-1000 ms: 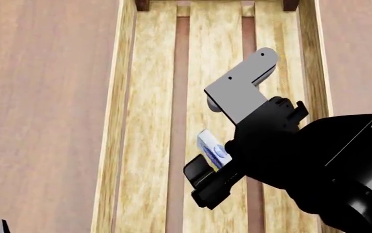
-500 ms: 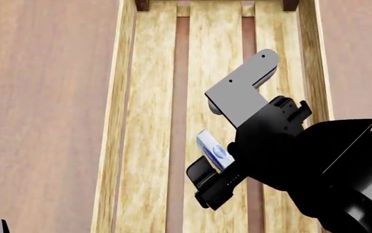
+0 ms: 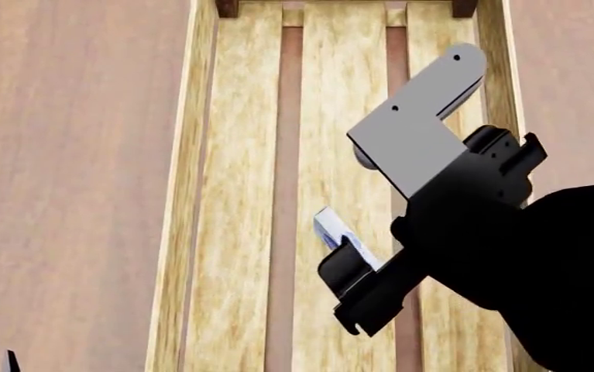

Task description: Pick up the cream cheese and put it in the tray.

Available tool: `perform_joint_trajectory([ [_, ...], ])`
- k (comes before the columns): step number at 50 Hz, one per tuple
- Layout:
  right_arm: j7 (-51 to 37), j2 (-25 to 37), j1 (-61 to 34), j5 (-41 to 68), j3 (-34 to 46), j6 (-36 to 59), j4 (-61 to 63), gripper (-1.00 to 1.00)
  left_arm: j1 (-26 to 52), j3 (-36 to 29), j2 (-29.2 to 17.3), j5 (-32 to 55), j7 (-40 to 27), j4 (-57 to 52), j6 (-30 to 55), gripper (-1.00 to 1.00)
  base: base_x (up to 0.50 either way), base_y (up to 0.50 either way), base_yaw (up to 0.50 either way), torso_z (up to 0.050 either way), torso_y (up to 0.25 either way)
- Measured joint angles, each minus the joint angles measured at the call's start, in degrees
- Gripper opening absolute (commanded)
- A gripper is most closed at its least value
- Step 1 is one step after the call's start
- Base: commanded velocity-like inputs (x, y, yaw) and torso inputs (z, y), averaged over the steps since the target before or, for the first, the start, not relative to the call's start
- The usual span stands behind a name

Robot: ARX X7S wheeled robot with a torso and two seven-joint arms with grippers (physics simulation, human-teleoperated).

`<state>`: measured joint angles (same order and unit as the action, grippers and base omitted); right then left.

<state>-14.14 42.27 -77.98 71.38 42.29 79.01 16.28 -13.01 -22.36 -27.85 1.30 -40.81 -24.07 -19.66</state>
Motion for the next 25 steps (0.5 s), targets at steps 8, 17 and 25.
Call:
perform_joint_trajectory([
  [8,-4.1,2.5,-1.8,5.1,-2.5,2.2,6.6,1.00,0.1,0.0,-0.1,0.2,0.0,0.0,0.1,1.00,0.00,0.00,0.00,0.000,0.000],
  [17,-8.5,6.9,-2.8,10.7,-6.3,1.9,14.6,1.00,0.1,0.2,-0.3,0.6,-0.1,-0.1,0.2,1.00,0.00,0.00,0.00,0.000,0.000],
  [25,-10.7,12.6,-0.4,12.3,-10.9,-2.3,21.6,1.00,0.0,0.7,-0.5,0.9,-0.4,-0.4,0.1,1.00,0.00,0.00,0.00,0.000,0.000],
])
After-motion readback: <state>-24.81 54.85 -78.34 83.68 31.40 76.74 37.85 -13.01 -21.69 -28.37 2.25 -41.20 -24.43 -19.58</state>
